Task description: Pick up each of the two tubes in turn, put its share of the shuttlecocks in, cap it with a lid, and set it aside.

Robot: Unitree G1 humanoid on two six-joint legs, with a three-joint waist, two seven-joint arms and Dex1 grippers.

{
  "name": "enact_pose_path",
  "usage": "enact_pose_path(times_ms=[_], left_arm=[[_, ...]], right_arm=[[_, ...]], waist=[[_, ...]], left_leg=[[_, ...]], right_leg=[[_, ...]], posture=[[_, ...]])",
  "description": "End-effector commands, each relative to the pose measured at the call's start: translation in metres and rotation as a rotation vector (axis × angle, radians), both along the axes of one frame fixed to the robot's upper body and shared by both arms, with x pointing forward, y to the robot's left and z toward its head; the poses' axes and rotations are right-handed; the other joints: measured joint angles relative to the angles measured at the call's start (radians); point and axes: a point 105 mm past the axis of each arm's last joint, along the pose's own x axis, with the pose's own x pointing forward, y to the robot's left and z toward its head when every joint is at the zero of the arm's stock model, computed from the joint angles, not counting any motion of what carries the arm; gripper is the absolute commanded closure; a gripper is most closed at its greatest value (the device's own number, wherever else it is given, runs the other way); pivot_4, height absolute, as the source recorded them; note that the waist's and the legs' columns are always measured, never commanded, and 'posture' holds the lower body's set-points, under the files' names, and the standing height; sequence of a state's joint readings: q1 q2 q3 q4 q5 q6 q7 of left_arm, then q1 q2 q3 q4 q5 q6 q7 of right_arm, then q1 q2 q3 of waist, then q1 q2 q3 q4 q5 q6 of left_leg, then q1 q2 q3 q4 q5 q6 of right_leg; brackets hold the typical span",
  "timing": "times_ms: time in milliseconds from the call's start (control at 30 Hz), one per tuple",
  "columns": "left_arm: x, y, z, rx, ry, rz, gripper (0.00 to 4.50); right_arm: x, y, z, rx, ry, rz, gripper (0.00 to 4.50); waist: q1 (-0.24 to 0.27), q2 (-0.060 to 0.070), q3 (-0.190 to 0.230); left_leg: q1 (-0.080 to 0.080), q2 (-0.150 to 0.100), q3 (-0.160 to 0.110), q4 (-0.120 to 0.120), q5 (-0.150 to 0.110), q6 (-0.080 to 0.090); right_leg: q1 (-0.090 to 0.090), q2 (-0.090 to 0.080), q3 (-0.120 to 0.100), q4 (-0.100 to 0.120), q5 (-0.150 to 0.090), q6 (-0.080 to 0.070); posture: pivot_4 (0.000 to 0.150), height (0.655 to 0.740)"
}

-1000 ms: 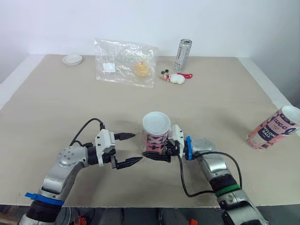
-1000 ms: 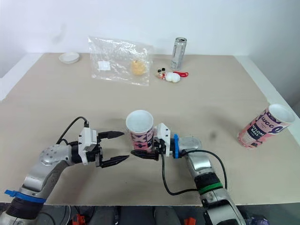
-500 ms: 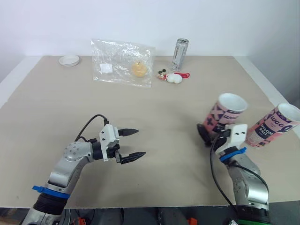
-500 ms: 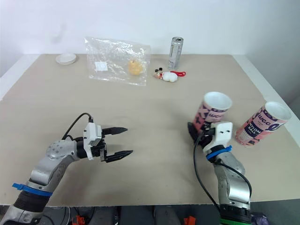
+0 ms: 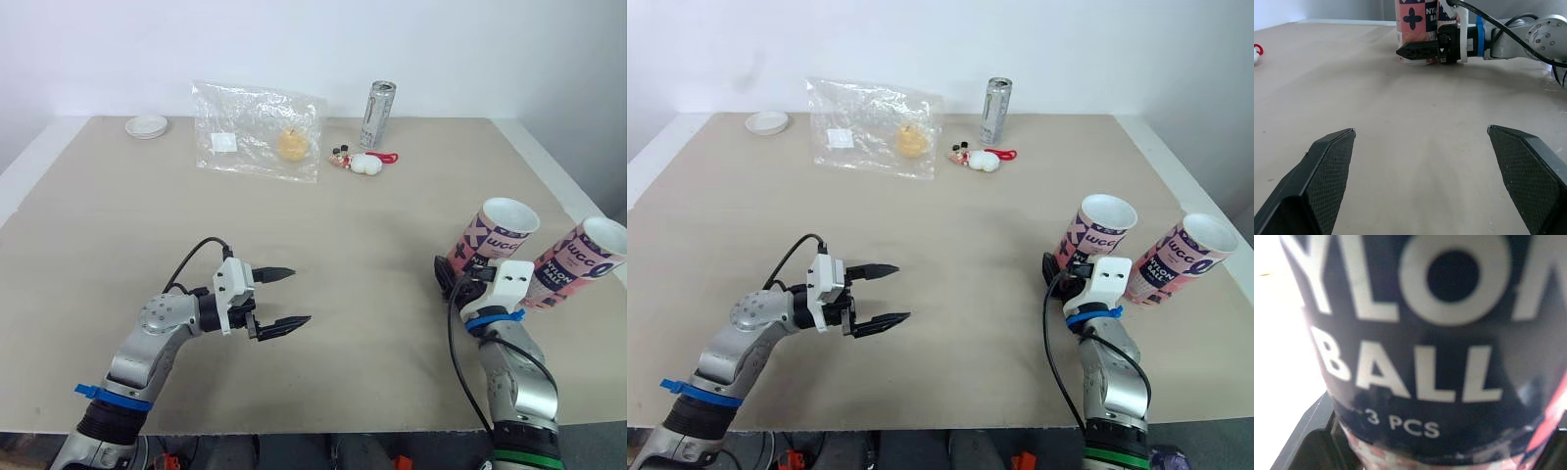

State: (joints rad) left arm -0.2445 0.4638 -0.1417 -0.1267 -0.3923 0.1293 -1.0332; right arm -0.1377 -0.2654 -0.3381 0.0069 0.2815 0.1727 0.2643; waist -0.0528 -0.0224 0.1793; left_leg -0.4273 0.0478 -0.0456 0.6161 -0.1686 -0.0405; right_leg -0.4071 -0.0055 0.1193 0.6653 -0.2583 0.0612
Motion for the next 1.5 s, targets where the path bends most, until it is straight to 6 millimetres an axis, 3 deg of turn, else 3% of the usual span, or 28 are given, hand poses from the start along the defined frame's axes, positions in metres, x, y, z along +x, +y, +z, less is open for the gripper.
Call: enact_pose_path(times_ms=[33, 400, 767, 1033, 1167, 1267, 1400, 1500], left_arm=[[0.001, 0.003, 0.007, 0.001, -0.028, 0.01, 0.0], [0.005, 0.003, 0.004, 0.01, -0.019, 0.015, 0.0], [0.01, 0.002, 0.003, 0.021, -0.012, 0.002, 0.0], [0.019, 0.011, 0.0, 0.051, -0.006, 0.077, 0.0], [0.021, 0.029, -0.004, 0.067, 0.006, 0.153, 0.0], [0.022, 0.036, -0.006, 0.082, 0.013, 0.197, 0.0], [0.021, 0.06, -0.009, 0.106, 0.003, 0.29, 0.0], [0.02, 0.066, -0.01, 0.117, -0.005, 0.313, 0.0]], right_arm=[[-0.002, -0.005, 0.002, -0.001, -0.005, 0.002, 0.02], [-0.023, -0.005, 0.007, -0.035, 0.036, 0.06, 0.02], [-0.073, 0.003, 0.007, -0.09, 0.113, 0.169, 0.02], [-0.099, 0.046, 0.024, -0.28, 0.018, 0.644, 0.02], [-0.093, 0.086, 0.03, -0.362, -0.059, 0.957, 0.02], [-0.082, 0.1, 0.031, -0.376, -0.088, 1.047, 0.02], [-0.057, 0.123, 0.027, -0.405, -0.112, 1.189, 0.02], [-0.041, 0.128, 0.031, -0.376, -0.128, 1.202, 0.02]], waist=[[0.001, 0.0, 0.0], [0.004, 0.0, 0.0], [0.005, 0.001, 0.0], [0.002, 0.001, 0.0], [-0.003, -0.001, 0.0], [-0.005, -0.001, 0.001], [0.0, -0.003, 0.002], [0.002, -0.004, 0.002]], left_leg=[[0.0, 0.0, 0.0, 0.0, 0.0, 0.0], [0.0, 0.0, 0.0, 0.0, 0.0, 0.0], [-0.001, 0.0, 0.0, 0.0, 0.0, 0.0], [0.001, 0.0, 0.001, 0.001, 0.0, 0.0], [0.002, 0.001, 0.002, 0.001, 0.0, 0.0], [0.003, 0.001, 0.001, 0.001, 0.0, 0.0], [0.002, 0.001, 0.001, 0.001, 0.0, 0.0], [0.001, 0.001, 0.001, 0.0, -0.001, 0.0]], right_leg=[[0.0, 0.0, 0.0, 0.0, 0.0, 0.0], [0.0, 0.0, 0.0, 0.0, -0.001, 0.0], [0.0, 0.0, 0.0, 0.0, -0.002, 0.001], [0.0, 0.0, 0.001, 0.0, 0.0, 0.0], [0.0, 0.0, 0.001, 0.0, 0.001, -0.001], [0.001, 0.0, 0.0, 0.0, 0.001, -0.001], [0.001, 0.0, 0.0, -0.001, 0.0, 0.0], [0.0, 0.0, 0.0, -0.001, 0.0, -0.001]], posture=[[0.15, 0.74], [0.15, 0.74], [0.15, 0.74], [0.15, 0.74], [0.15, 0.74], [0.15, 0.74], [0.15, 0.74], [0.15, 0.74]])
